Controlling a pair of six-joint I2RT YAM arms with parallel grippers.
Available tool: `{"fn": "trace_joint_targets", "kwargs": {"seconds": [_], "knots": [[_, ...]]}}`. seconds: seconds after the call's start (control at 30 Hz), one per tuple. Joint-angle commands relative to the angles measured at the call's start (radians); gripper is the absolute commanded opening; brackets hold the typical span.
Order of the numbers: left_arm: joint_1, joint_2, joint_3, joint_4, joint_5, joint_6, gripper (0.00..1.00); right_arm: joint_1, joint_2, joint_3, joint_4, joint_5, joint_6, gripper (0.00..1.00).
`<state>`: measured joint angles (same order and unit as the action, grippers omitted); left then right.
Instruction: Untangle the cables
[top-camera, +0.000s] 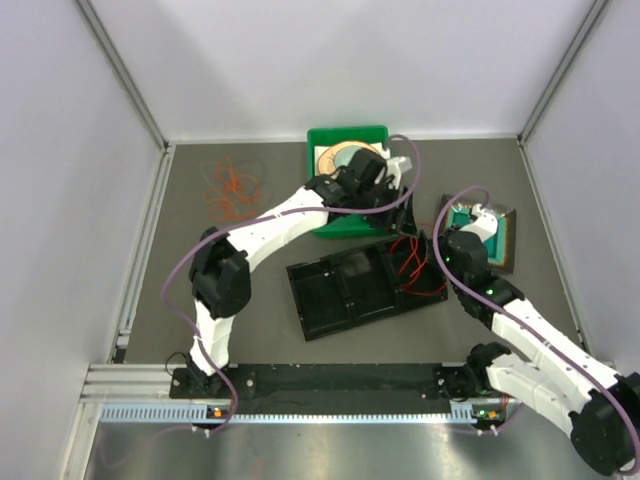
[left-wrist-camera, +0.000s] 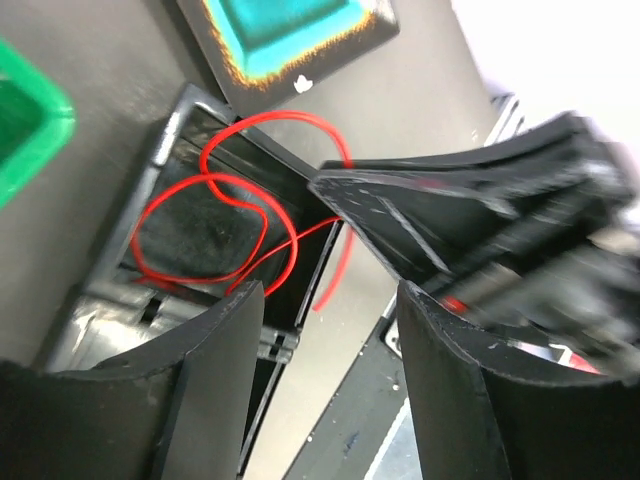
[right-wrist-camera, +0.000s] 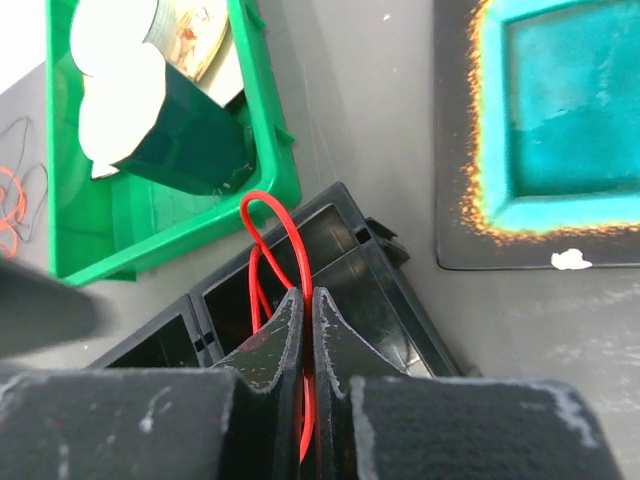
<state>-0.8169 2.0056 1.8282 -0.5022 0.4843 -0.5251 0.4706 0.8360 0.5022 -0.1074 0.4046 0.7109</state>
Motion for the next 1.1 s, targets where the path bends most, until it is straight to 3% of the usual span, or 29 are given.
{"fn": "trace_joint_targets", "kwargs": {"seconds": [0.0, 0.27, 0.3, 0.33, 0.4, 0.8, 0.9, 0.93, 0.97, 1.07], "knots": [[0.071, -0.137, -0.055, 0.025, 0.054, -0.03, 0.6, -0.007, 0.072, -0.017, 0.101, -0.036, -0.005, 0.0], [0.277, -0.323, -0.283, 0.214, 0.068, -0.142, 0.59, -0.009, 0.253, 0.015, 0.146, -0.119, -0.05, 0.0], [0.295, -0.338, -0.321, 0.224, 0.074, -0.15, 0.59, -0.007, 0.259, 0.019, 0.147, -0.136, -0.056, 0.06], [0.323, -0.35, -0.336, 0.229, 0.071, -0.151, 0.59, -0.009, 0.259, 0.03, 0.144, -0.148, -0.066, 0.31], [0.341, -0.373, -0.348, 0.222, 0.063, -0.139, 0.59, -0.007, 0.247, 0.041, 0.141, -0.164, -0.076, 0.46], [0.384, -0.347, -0.319, 0.189, 0.065, -0.101, 0.57, -0.007, 0.074, 0.157, -0.064, -0.069, -0.163, 0.48], [0.389, -0.34, -0.322, 0.198, 0.077, -0.108, 0.56, -0.007, 0.103, 0.191, -0.123, -0.03, -0.191, 0.67], [0.39, -0.338, -0.323, 0.208, 0.079, -0.111, 0.56, -0.007, 0.113, 0.2, -0.13, -0.023, -0.191, 0.81], [0.39, -0.337, -0.323, 0.211, 0.082, -0.115, 0.56, -0.007, 0.124, 0.202, -0.123, -0.023, -0.197, 0.87], [0.39, -0.332, -0.325, 0.214, 0.082, -0.115, 0.56, -0.006, 0.182, 0.223, -0.097, -0.065, -0.209, 0.95]]}}
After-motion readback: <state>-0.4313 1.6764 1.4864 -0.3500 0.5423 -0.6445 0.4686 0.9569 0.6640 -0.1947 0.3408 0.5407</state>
